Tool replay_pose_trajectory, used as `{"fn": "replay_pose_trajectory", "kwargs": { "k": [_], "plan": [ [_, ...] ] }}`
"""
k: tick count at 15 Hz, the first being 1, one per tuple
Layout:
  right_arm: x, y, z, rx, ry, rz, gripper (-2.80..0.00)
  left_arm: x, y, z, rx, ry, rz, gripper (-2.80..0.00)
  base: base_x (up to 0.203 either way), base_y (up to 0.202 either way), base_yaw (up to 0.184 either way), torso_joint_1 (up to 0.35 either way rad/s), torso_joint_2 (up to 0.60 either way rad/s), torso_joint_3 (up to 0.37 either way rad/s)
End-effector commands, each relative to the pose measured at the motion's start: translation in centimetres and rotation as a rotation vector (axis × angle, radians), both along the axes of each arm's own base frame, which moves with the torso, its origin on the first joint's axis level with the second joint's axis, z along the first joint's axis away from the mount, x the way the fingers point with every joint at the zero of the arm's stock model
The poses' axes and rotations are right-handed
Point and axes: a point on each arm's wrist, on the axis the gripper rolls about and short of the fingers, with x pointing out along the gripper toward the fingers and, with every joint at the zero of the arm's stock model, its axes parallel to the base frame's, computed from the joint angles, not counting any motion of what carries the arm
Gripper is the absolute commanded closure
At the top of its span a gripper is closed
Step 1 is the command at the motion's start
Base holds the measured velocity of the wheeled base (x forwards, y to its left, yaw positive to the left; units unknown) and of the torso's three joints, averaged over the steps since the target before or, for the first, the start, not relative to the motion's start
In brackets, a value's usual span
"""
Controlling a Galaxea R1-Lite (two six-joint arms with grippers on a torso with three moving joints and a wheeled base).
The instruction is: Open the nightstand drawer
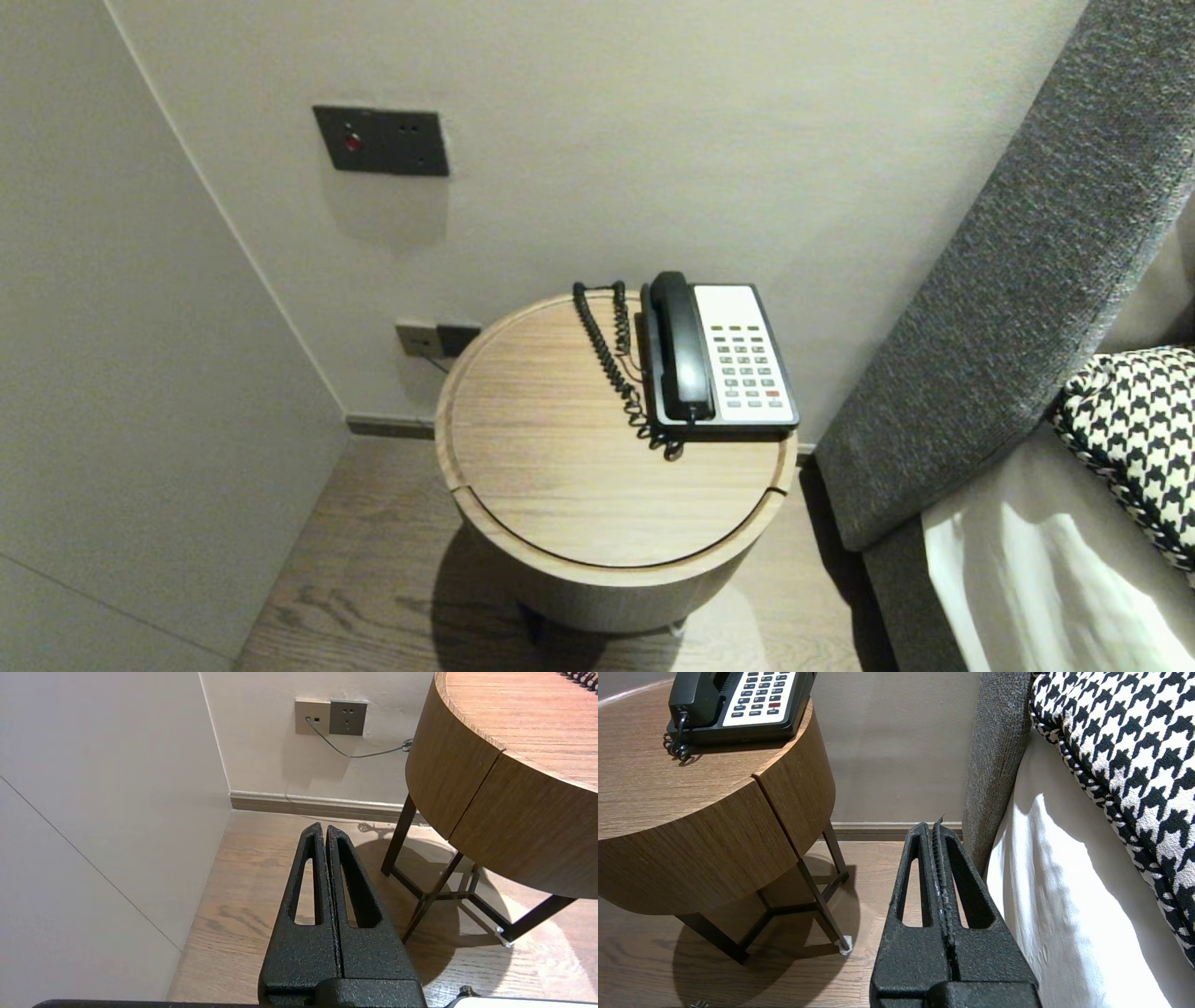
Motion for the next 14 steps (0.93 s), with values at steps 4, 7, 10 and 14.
{"fn": "replay_pose_trajectory", "kwargs": {
  "k": [4, 7, 10, 14],
  "plan": [
    [0.3, 0.0, -1.1, 0.003, 0.040, 0.000, 0.00, 0.0, 0.0, 0.0, 0.000, -0.001, 0.000, 0.00, 0.000, 0.000, 0.000, 0.000, 0.00, 0.000],
    [0.3, 0.0, -1.1, -0.004, 0.044, -0.001, 0.00, 0.0, 0.0, 0.0, 0.000, -0.001, 0.000, 0.00, 0.000, 0.000, 0.000, 0.000, 0.00, 0.000],
    [0.2, 0.0, -1.0, -0.009, 0.067, -0.004, 0.00, 0.0, 0.0, 0.0, 0.000, -0.001, 0.002, 0.00, 0.000, 0.000, 0.000, 0.000, 0.00, 0.000],
    [-1.1, 0.0, 2.6, -0.020, 0.016, 0.028, 0.00, 0.0, 0.0, 0.0, 0.000, -0.001, 0.000, 0.00, 0.000, 0.000, 0.000, 0.000, 0.00, 0.000]
  ]
}}
